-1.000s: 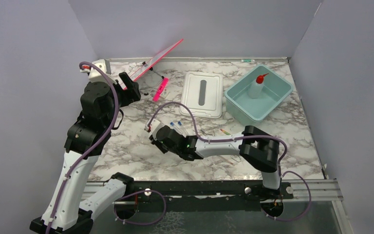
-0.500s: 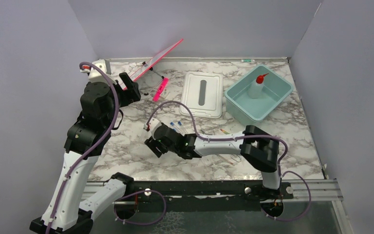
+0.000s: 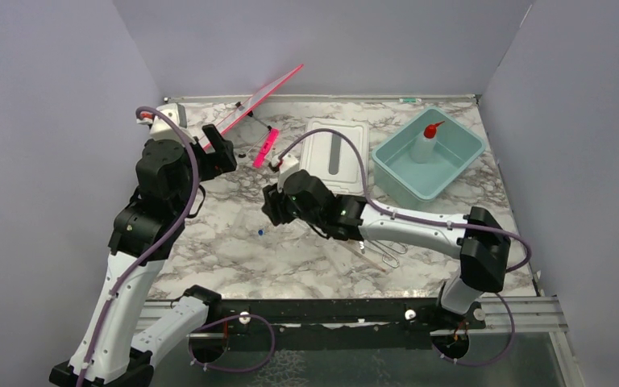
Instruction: Organize the chemistry lab equipment
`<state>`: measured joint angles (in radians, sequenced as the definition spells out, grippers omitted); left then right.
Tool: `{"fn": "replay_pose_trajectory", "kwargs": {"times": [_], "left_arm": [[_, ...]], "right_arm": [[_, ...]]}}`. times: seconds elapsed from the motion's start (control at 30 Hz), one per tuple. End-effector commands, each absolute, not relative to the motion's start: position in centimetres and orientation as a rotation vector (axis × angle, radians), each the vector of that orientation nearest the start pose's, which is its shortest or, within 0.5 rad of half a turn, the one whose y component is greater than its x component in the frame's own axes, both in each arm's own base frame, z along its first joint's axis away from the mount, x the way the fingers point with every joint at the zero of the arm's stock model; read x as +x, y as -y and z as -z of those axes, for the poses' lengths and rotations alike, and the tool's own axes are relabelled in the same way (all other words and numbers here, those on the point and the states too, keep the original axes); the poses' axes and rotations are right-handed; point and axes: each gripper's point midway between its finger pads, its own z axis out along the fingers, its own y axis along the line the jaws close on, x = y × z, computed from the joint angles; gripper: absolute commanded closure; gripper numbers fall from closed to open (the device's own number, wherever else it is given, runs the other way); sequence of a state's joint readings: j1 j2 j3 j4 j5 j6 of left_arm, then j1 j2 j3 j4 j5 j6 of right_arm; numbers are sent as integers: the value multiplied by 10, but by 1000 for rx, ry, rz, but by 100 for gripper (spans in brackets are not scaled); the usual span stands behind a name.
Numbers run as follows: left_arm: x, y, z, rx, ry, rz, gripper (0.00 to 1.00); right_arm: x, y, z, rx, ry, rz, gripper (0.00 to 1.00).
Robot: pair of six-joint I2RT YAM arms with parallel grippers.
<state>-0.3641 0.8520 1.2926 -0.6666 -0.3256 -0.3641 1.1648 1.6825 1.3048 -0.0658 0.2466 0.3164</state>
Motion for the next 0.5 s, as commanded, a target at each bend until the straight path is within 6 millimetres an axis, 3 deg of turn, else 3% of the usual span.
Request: {"fn": "replay_pose_trajectory", "kwargs": {"times": [0.0,0.23,0.47], "left_arm": [[267,75,-376,-178,-1772,328,8],[267,91,-359,-132,-1800,410,7],[267,108,-352,-74,-1813,490,12]], "right_arm": [[254,-407,-155,-537,-2155,-586,52],[285,-375,-103,-435,-2348,-378,53],[298,-363,-59,-521,-2447,-202,64]]}}
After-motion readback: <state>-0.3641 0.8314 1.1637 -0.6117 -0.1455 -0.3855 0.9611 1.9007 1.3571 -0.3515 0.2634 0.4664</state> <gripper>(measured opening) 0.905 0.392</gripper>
